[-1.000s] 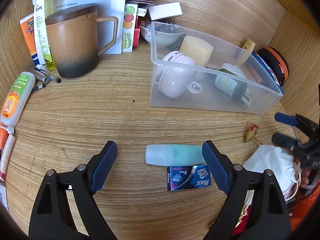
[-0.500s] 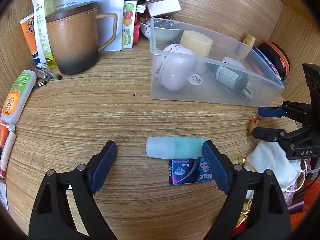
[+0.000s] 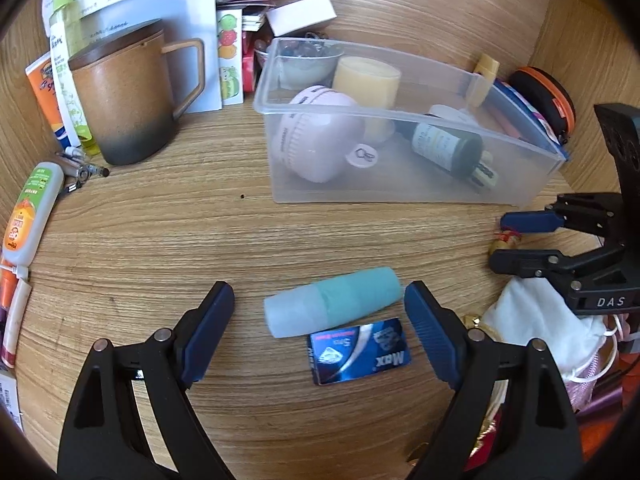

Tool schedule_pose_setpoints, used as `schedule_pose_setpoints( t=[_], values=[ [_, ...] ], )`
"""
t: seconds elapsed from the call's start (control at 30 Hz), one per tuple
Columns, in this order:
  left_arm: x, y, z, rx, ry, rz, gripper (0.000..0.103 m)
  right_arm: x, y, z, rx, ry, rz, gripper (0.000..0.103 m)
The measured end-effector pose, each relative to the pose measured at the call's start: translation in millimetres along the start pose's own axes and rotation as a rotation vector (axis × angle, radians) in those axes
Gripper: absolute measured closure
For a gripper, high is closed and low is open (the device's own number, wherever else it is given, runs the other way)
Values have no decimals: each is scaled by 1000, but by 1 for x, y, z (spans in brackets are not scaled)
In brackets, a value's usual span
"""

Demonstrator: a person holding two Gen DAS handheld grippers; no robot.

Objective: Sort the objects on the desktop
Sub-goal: 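Grasp the teal tube with the left gripper while the right gripper grasps the gourd ornament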

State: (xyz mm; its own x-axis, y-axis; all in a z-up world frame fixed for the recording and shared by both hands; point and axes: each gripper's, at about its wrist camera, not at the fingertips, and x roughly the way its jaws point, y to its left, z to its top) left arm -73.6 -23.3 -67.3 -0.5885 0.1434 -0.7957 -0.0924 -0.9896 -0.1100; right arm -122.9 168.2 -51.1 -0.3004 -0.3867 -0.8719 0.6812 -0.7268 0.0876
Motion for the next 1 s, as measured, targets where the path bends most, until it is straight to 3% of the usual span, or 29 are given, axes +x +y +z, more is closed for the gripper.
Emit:
schedule_pose_setpoints(
  t=[0.17, 0.37, 0.6, 0.83, 1.0],
  values=[
    [5, -2, 0, -11, 18, 2, 15, -1, 3, -1, -31, 2, -13, 57],
    [10, -15, -1, 35, 11, 81, 15, 2, -3, -1, -22, 17, 5, 58],
    [12, -12, -1, 30, 6, 114, 15, 2, -9, -2, -28, 12, -8, 76],
    [8, -6, -2, 14, -14, 126, 30, -6, -16, -7, -20, -20, -43, 77],
    [7, 2, -2, -13, -22, 135, 31, -17, -23, -11, -2, -58, -62, 77]
  ],
)
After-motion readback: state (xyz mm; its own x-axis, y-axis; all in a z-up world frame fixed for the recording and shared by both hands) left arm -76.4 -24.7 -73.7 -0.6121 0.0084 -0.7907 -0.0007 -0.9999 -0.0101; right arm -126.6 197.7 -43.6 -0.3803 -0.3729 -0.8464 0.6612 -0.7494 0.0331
